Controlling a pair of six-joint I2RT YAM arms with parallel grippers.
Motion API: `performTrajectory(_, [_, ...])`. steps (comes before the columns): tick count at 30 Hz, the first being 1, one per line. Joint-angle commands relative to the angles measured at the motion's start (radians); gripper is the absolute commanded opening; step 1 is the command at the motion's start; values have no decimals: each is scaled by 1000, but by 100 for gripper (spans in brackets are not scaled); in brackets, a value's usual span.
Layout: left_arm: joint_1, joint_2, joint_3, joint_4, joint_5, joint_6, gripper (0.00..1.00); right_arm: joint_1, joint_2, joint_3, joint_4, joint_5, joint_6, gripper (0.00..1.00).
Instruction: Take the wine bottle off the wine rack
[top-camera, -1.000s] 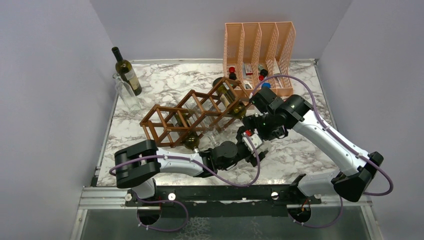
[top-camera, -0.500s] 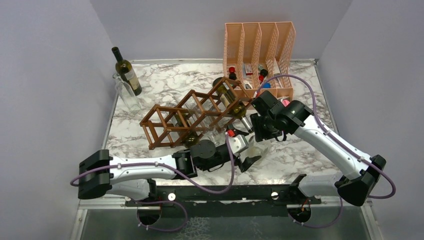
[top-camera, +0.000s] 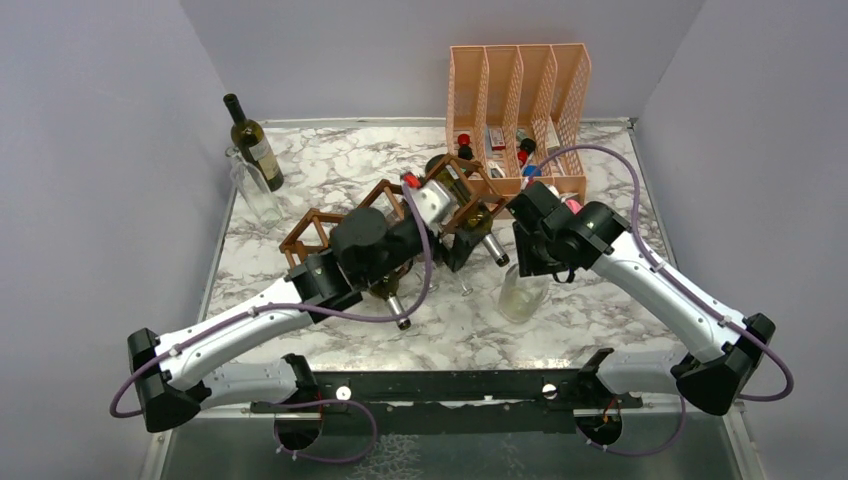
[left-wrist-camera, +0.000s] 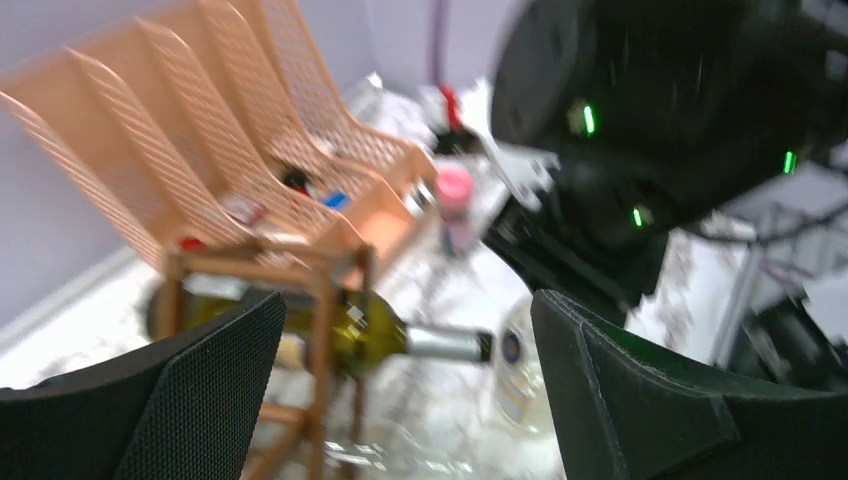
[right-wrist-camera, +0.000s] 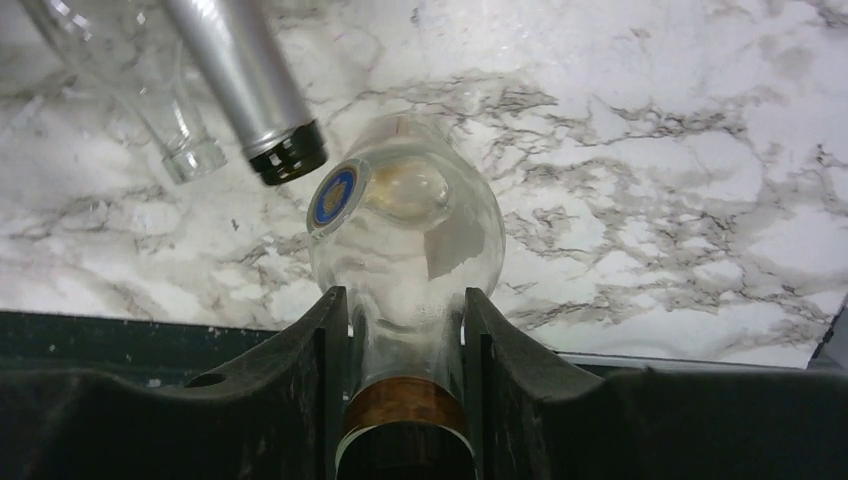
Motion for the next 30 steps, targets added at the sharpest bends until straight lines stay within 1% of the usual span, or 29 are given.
performTrajectory(1, [88,30,213,-104,31,73,99,-79,-2,46,-23,166,26,1])
performTrajectory(4, [153,63,272,-78,32,94,99,-200,-1,39,3,182,-31,1])
performTrajectory(7, [222,76,273,-32,53,92,99,-365,-6,27,48,126,-121,1])
performTrajectory(10, [264,50,213,19,64,103,99,-500,-7,25,106,113,-194,1])
performTrajectory(12, [269,14,153,62,52,113,99,-537,20,55,125,144,-190,1])
performTrajectory(14, [271,-23,81,114,41,130,99,-605,79,99,159,148,-182,1])
performTrajectory(18, [272,-49,14,162,6,142,99,-726,168,137,274,57,-212,1])
performTrajectory(20, [272,-50,-2,174,4,154,99,-803,207,166,298,5,-217,1])
performTrajectory(23, [274,-52,-11,171,0,153,99,-887,232,194,335,-28,-236,1])
performTrajectory(25, [275,-61,-22,171,9,160,99,-923,239,210,347,-17,-244,1])
performTrajectory(28, [275,-76,-43,175,2,174,99,-935,229,214,377,-25,-243,1])
performTrajectory(30, [274,-82,-52,178,-13,184,99,-935,206,199,430,-46,-244,1])
